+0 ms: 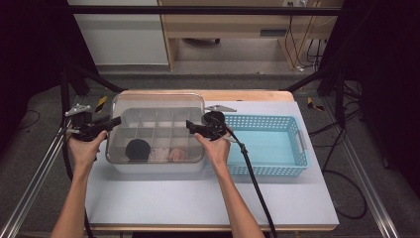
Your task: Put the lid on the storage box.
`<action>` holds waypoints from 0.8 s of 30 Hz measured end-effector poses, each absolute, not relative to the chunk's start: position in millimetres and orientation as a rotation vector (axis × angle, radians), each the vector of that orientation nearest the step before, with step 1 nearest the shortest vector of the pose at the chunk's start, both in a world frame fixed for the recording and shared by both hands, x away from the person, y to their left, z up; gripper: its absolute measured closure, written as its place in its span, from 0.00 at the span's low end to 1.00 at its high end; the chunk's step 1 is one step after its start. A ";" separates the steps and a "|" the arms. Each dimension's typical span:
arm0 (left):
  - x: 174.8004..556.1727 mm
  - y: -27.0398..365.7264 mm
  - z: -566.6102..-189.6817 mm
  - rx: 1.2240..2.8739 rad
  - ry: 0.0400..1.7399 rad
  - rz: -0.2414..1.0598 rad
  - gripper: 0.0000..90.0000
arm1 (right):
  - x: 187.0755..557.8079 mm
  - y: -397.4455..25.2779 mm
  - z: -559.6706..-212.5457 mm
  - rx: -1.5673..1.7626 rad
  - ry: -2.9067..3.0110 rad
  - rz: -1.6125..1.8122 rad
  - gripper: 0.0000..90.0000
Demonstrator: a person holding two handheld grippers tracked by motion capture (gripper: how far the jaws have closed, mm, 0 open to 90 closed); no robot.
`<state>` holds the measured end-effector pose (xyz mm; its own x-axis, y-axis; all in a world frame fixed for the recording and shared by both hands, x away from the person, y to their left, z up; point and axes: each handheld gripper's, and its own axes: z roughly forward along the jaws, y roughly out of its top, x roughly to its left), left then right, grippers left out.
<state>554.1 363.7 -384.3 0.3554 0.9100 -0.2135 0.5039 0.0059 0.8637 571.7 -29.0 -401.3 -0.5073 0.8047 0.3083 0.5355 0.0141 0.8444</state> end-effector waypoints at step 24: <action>563.4 351.0 -401.5 1.771 1.357 0.634 0.58 | 580.3 -28.2 -406.6 1.505 2.097 1.352 0.38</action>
